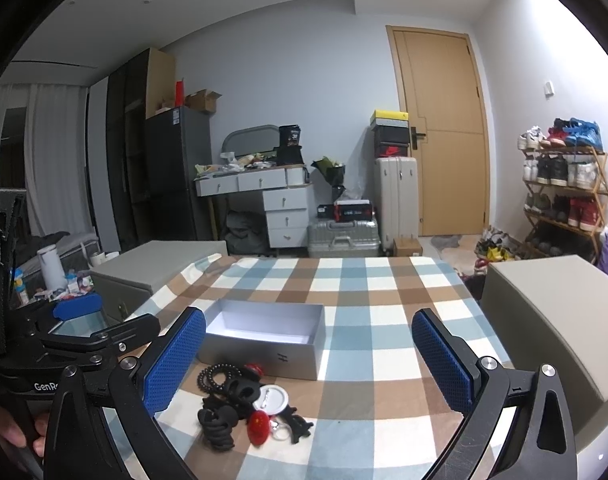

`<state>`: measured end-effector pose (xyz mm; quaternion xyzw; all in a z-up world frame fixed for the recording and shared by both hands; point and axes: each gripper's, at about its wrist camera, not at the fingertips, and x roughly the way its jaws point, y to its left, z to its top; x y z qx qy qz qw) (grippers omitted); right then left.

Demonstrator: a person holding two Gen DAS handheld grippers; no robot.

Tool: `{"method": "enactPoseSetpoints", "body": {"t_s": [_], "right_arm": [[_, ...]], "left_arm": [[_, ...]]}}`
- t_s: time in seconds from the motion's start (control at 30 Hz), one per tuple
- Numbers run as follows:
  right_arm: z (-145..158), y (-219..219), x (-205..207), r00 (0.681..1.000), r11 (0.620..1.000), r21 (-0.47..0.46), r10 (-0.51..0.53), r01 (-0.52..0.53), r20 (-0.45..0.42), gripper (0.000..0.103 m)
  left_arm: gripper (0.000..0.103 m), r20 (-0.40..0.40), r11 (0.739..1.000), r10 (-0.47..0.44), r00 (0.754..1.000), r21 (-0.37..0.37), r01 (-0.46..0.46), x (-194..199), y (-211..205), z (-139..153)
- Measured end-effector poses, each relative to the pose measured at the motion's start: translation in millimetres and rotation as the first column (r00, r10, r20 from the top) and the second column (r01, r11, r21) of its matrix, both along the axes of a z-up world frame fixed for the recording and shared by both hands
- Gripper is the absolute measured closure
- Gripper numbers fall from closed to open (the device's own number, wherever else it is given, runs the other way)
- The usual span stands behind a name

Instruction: Organize jewelry

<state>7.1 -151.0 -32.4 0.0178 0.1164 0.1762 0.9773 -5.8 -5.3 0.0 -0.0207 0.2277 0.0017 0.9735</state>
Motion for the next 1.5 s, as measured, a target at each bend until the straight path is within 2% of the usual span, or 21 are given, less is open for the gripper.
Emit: {"method": "enactPoseSetpoints", "body": {"t_s": [0.17,0.33,0.43,0.5,0.6,0.77,0.83,0.87,0.93,1.07,1.23,1.3,1.37,1.5], "right_arm": [[-0.4,-0.1,0.1,1.0,1.0,0.0,-0.002,0.002,0.001,0.0],[-6.2,-1.8,3.5,1.0,1.0,0.0,-0.006,0.006,-0.011,0.0],[-12.2,-3.5,9.4,1.0,1.0,0.002,-0.009,0.009,-0.029,0.0],[-18.1,-4.6,14.2,0.999,1.0,0.004,-0.011,0.011,-0.044,0.0],[-27.2,-6.1,20.9,0.998,1.0,0.005,-0.012,0.012,-0.067,0.0],[-40.5,-7.4,33.2,0.995,1.0,0.005,-0.011,0.011,-0.101,0.0],[-44.2,-7.7,36.2,0.994,1.0,0.007,-0.008,0.009,-0.113,0.0],[-46.2,-7.5,38.0,0.993,1.0,0.007,-0.006,0.007,-0.119,0.0],[-50.0,-6.7,40.6,0.992,1.0,0.003,-0.006,0.006,-0.128,0.0],[-56.7,-6.1,43.6,0.99,1.0,-0.002,-0.002,0.002,-0.142,0.0],[-62.3,-7.8,47.3,0.987,1.0,0.001,-0.001,0.001,-0.162,0.0],[-63.6,-9.4,48.8,0.985,1.0,0.004,-0.002,0.002,-0.17,0.0],[-64.8,-10.8,50.7,0.984,1.0,0.007,-0.002,0.004,-0.177,0.0],[-66.2,-11.8,51.0,0.983,1.0,0.006,0.0,0.001,-0.185,0.0]], "left_arm": [[0.001,-0.039,0.999,-0.008,0.999,-0.04,0.006,5.8,6.8,-10.7],[0.001,-0.116,0.991,-0.044,0.992,-0.131,0.028,11.1,9.6,-16.7],[0.001,-0.113,0.986,-0.081,0.99,-0.155,0.063,14.4,11.7,-26.8],[0.001,-0.08,0.972,-0.118,0.99,-0.211,0.099,15.9,12.7,-36.3],[0.001,-0.087,0.955,-0.165,0.982,-0.261,0.137,19.1,13.6,-50.4],[0.002,-0.155,0.948,-0.232,0.96,-0.259,0.187,18.0,10.5,-67.5],[0.003,-0.212,0.953,-0.246,0.946,-0.232,0.196,18.7,10.1,-74.3],[0.006,-0.265,0.96,-0.245,0.932,-0.203,0.195,22.7,14.3,-81.0],[0.009,-0.299,0.958,-0.257,0.919,-0.205,0.201,26.3,15.8,-86.9],[0.02,-0.335,0.946,-0.292,0.896,-0.24,0.218,31.2,19.3,-93.4],[0.031,-0.336,0.931,-0.337,0.879,-0.259,0.258,37.6,13.8,-104.7],[0.038,-0.346,0.925,-0.352,0.87,-0.27,0.267,37.7,12.3,-106.2],[0.054,-0.361,0.921,-0.363,0.859,-0.28,0.272,40.2,13.0,-108.4],[0.055,-0.363,0.92,-0.374,0.854,-0.264,0.291,38.9,11.4,-107.2]]}}
